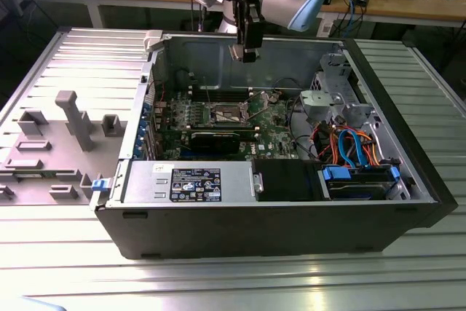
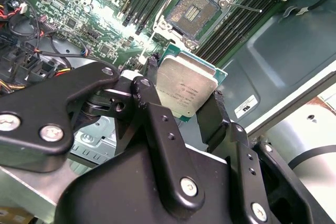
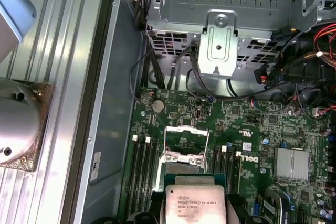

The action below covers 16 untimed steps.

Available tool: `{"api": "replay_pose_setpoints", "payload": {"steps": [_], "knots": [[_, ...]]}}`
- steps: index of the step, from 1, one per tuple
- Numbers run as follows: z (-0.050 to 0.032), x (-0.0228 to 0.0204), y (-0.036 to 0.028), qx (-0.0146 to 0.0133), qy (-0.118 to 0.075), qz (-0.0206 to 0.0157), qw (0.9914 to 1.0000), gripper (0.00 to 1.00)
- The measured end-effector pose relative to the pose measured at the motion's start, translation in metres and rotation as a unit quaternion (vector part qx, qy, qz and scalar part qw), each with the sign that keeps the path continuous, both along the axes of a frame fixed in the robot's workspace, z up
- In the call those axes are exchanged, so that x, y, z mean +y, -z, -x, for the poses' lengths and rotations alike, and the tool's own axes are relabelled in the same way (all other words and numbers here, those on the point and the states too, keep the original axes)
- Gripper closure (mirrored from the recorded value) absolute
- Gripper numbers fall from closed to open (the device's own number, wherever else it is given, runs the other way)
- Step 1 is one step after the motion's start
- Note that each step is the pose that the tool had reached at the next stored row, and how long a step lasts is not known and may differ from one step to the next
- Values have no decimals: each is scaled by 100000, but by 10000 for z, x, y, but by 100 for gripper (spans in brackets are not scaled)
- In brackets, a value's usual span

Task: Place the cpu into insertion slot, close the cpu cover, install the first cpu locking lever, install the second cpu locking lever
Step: 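Place the cpu into insertion slot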

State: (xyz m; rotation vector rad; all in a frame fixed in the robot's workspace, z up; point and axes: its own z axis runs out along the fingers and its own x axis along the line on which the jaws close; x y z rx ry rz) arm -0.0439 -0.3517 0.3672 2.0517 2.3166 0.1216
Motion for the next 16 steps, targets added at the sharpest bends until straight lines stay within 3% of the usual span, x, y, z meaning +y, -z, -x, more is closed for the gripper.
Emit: {"api": "replay_pose_setpoints", "payload": {"steps": [16], "knots": [[8,0,0,-1,660,0,99998,45]]}}
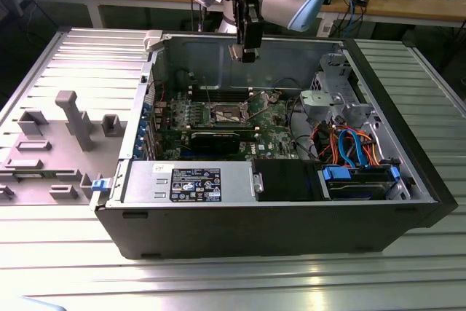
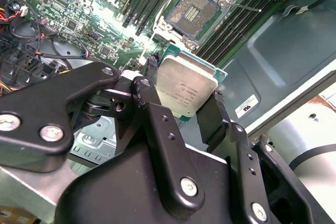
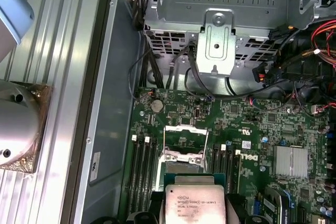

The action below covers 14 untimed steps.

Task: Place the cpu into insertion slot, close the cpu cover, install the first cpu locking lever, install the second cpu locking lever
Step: 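Place the cpu into insertion slot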

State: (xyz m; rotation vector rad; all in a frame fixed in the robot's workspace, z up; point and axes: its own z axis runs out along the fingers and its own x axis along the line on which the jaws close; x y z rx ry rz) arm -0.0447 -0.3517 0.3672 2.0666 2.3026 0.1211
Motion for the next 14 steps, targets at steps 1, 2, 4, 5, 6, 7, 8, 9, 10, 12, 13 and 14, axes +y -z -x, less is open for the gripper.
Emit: {"api": "replay_pose_setpoints", "payload": {"steps": [1,2,4,5,6,7,8,9,10,12,13,14], "knots": [[0,0,0,-1,2,0,100000,45],[0,0,0,3,4,0,100000,45],[0,0,0,0,6,-2,100000,45],[0,0,0,0,9,-2,100000,45],[0,0,0,2,12,0,100000,45],[0,0,0,0,11,-1,100000,45],[0,0,0,0,13,0,100000,45],[0,0,0,2,25,0,100000,45],[0,0,0,3,77,0,100000,45],[6,0,0,2,454,1,99999,45],[9,0,0,2,545,-1,99999,45],[12,0,0,3,588,0,99998,45]]}}
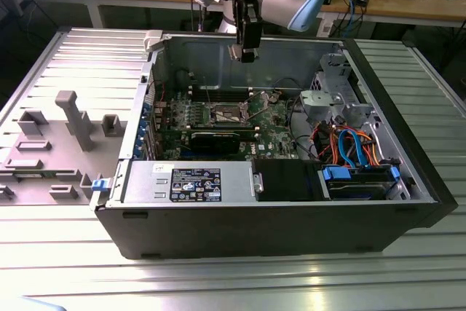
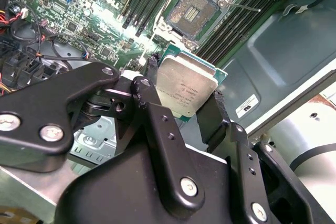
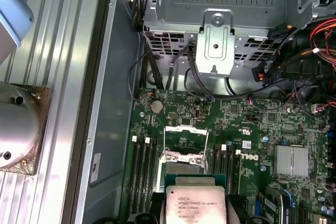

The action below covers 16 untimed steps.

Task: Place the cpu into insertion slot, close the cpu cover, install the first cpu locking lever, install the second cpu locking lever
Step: 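Place the cpu into insertion slot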

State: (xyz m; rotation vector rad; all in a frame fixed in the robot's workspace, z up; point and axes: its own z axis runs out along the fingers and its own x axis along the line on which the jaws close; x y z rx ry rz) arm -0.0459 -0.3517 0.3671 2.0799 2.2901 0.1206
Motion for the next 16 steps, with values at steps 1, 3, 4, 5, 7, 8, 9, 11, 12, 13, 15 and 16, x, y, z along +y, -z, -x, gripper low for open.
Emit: {"api": "replay_pose_setpoints", "payload": {"steps": [1,3,4,5,7,8,9,11,12,13,15,16], "knots": [[0,0,0,-1,6,-1,100000,45],[0,0,0,-4,13,-3,100000,45],[0,0,0,-4,16,-3,100000,45],[0,0,0,-3,20,-4,100000,45],[0,0,0,-3,26,-1,100000,45],[0,0,0,-4,26,-2,100000,45],[0,0,0,-2,49,-2,100000,45],[1,-1,0,-1,254,3,100000,45],[2,-1,0,-1,338,1,99999,45],[1,0,0,-2,382,0,99999,45],[3,0,1,-4,558,-1,99998,45],[3,0,1,-3,646,-3,99998,45]]}}
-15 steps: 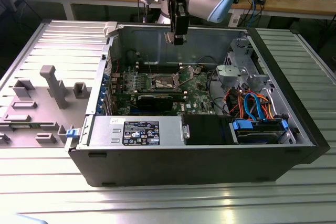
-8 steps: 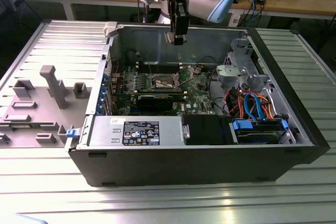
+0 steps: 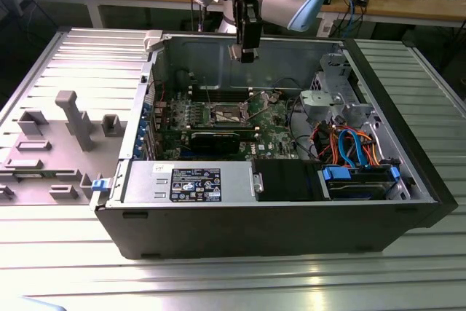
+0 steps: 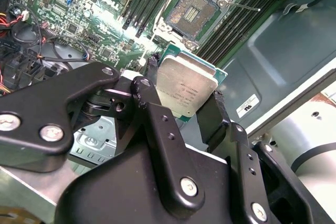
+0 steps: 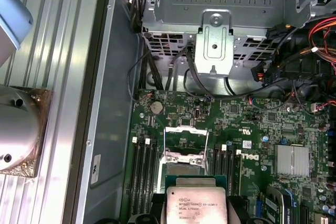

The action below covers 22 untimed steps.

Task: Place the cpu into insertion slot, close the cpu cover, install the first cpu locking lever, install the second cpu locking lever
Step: 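Place the cpu into insertion slot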

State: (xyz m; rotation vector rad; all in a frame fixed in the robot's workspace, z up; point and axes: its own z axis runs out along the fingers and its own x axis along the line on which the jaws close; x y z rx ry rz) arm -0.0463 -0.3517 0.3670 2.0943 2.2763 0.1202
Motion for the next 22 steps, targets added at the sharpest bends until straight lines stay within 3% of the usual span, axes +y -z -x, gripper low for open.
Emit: {"api": "replay_pose_setpoints", "payload": {"steps": [22], "knots": [[12,0,1,0,1322,0,99991,45]]}}
